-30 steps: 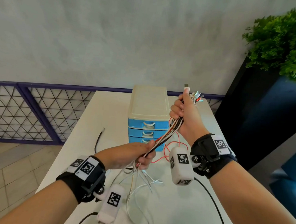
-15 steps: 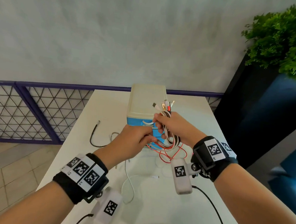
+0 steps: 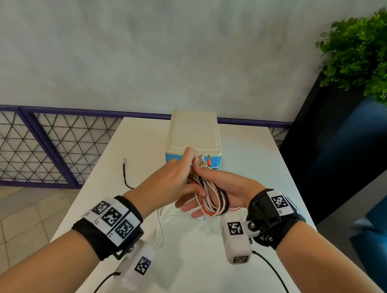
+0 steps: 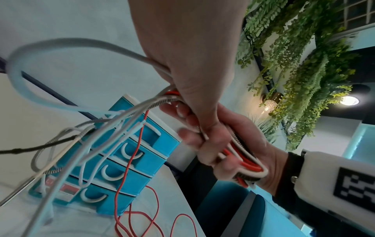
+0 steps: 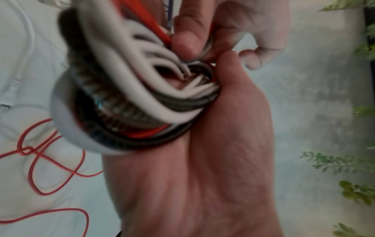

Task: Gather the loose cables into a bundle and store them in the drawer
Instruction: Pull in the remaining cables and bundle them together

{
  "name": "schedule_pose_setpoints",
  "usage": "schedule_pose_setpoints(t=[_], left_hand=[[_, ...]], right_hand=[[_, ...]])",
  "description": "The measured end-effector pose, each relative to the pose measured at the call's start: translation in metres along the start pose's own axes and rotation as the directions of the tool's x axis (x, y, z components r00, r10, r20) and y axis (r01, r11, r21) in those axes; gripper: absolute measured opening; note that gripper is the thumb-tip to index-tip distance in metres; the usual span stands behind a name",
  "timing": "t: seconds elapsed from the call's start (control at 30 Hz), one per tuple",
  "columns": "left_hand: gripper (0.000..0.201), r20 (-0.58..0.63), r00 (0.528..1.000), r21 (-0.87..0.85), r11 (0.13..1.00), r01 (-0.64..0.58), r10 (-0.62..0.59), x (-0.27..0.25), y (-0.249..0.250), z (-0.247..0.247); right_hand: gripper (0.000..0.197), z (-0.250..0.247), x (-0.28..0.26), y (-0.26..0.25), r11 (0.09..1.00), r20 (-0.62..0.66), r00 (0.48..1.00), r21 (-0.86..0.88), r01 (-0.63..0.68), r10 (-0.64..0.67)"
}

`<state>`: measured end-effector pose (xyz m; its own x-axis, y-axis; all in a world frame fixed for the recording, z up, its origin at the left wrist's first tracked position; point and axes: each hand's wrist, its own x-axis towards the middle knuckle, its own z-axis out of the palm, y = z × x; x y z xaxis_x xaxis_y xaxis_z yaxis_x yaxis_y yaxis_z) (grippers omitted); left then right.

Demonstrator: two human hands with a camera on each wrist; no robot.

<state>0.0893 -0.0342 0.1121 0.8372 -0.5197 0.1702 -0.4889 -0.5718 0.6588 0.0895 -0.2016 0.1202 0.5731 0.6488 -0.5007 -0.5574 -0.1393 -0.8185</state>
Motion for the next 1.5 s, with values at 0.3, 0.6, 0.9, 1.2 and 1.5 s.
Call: schedule_pose_setpoints(t=[0.3, 0.6, 0.9, 1.2, 1.5], left_hand=[[0.050, 0.242, 0.914, -0.309, 0.867, 0.391, -0.326, 0.013, -0.010, -0.008], [0.039, 0.498, 0.818, -0.113, 0.914, 0.390, -0.288, 0.010, -0.010, -0.023], [0.016, 0.155, 0.985, -0.039, 0.996, 0.081, -0.074, 0.004, -0.026, 0.002], [0.004, 0.215, 0.973, -0.100, 0.990, 0.104, -0.081, 0.006, -0.049, 0.006], [0.005, 0.190, 0.958, 0.159, 0.970, 0.184, -0.213, 0.000, -0.073, 0.012]], right_hand=[[0.047, -0.003, -0.001, -0.006, 0.996, -0.093, 0.996, -0.087, 0.011, -0.019], [0.021, -0.012, -0.003, 0.000, 0.985, -0.143, 0.988, -0.173, 0.030, -0.055], [0.023, -0.008, -0.014, -0.014, 0.923, -0.235, 0.970, -0.385, -0.028, -0.069], [0.008, -0.013, -0.001, -0.017, 0.948, -0.346, 0.929, -0.319, 0.017, -0.133], [0.007, -0.009, 0.001, -0.017, 0.970, -0.402, 0.910, -0.244, 0.006, -0.106]])
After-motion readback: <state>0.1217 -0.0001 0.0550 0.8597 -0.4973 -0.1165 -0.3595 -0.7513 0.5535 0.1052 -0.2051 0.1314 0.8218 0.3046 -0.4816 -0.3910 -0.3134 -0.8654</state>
